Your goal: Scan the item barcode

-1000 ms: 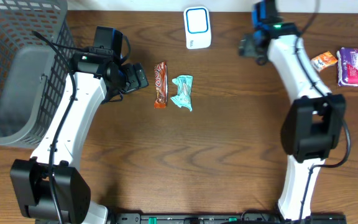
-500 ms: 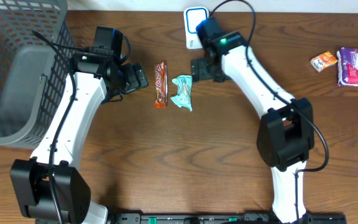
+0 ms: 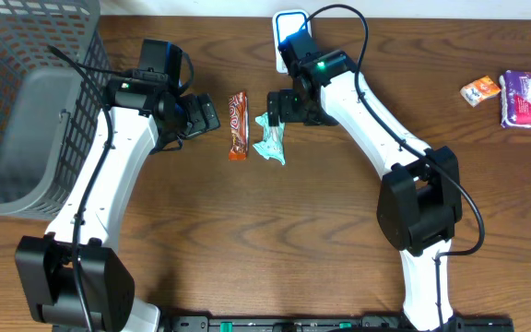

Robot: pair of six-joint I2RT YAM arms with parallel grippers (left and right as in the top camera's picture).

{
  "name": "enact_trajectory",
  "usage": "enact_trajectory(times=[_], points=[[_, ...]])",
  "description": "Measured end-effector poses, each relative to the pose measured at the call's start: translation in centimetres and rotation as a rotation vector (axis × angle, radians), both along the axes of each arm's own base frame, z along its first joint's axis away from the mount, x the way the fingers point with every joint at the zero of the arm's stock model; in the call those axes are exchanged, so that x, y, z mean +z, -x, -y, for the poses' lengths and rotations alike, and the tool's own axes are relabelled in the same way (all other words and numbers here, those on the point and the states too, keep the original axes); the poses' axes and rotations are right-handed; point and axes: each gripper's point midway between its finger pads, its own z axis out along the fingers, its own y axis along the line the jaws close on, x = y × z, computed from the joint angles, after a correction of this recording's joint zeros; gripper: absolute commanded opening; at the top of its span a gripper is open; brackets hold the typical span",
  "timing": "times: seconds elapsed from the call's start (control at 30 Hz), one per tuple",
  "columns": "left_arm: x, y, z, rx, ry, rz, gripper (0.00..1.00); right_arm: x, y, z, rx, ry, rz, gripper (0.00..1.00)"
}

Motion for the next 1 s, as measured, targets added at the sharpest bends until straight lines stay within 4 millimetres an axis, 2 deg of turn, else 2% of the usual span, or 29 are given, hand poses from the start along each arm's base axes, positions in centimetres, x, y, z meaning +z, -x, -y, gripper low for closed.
enact_trajectory(times=[0.13, 0.37, 0.47, 0.5, 0.63, 0.8, 1.0], points=[[0.0, 0.0, 0.0, 0.0, 0.0, 0.0, 0.98, 0.0, 0.4, -0.6, 0.009, -0.02, -0.013, 0.99], [0.0, 0.0, 0.0, 0.0, 0.0, 0.0, 0.98, 0.0, 0.9, -1.5, 0.02, -0.034, -0.023, 0.89], [0.0, 0.0, 0.0, 0.0, 0.0, 0.0, 0.98, 0.0, 0.9, -1.5, 0.017, -0.035, -0.023, 0.76], [0.0, 0.0, 0.0, 0.0, 0.0, 0.0, 0.98, 0.0, 0.9, -1.5, 0.018, -0.032, -0.021, 0.69], [0.0, 0.0, 0.0, 0.0, 0.0, 0.0, 0.98, 0.1, 0.9, -2.1, 0.03, -0.013, 0.004, 0.57], [0.0, 0.0, 0.0, 0.0, 0.0, 0.0, 0.98, 0.1, 1.3, -3.1, 0.051, -0.007, 0.015, 0.56], [0.0, 0.0, 0.0, 0.0, 0.0, 0.0, 0.98, 0.4, 0.8, -4.3, 0.071, 0.027, 0.088, 0.52]])
